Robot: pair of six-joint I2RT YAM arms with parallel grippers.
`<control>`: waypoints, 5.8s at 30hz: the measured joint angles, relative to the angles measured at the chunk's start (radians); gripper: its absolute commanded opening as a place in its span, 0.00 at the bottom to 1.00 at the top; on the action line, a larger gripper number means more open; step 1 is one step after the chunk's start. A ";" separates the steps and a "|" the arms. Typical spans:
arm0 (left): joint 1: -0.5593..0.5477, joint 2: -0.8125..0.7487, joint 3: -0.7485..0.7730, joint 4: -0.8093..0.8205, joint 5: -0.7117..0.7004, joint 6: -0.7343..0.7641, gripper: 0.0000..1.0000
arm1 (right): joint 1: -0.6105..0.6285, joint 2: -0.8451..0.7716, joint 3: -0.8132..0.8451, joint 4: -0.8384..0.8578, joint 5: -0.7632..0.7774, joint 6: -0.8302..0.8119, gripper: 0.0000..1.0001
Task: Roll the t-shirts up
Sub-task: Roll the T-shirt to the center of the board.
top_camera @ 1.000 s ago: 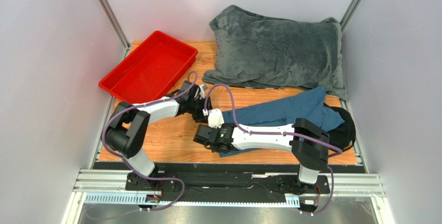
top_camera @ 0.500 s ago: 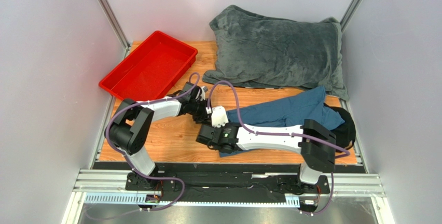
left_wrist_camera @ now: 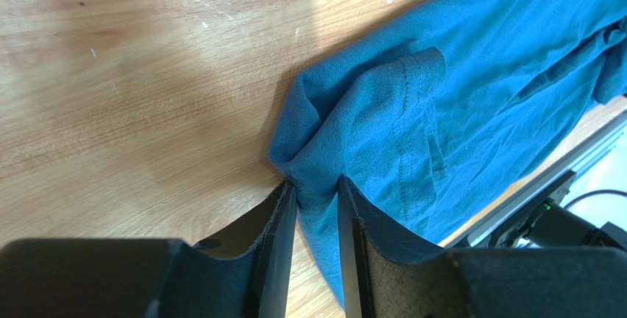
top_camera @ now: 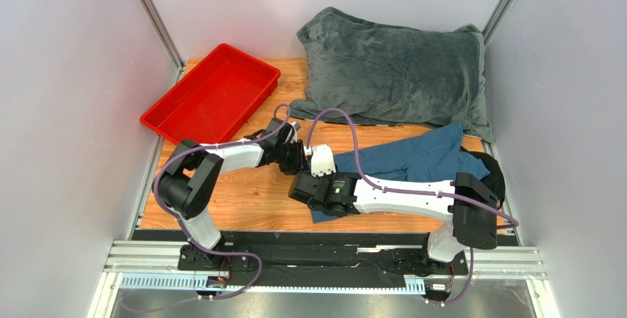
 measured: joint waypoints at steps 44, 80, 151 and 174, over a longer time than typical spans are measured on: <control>-0.035 -0.103 -0.017 -0.242 -0.094 -0.140 0.20 | 0.106 0.439 0.191 0.130 0.183 -0.101 0.51; -0.040 -0.103 0.047 -0.307 -0.093 -0.118 0.21 | 0.092 0.440 0.138 0.141 0.224 -0.121 0.18; -0.119 0.028 0.272 -0.442 -0.289 -0.049 0.00 | -0.233 -0.056 -0.503 0.837 -0.490 -0.008 0.43; -0.120 0.048 0.301 -0.549 -0.275 -0.047 0.00 | -0.013 0.207 -0.091 0.438 -0.013 -0.162 0.47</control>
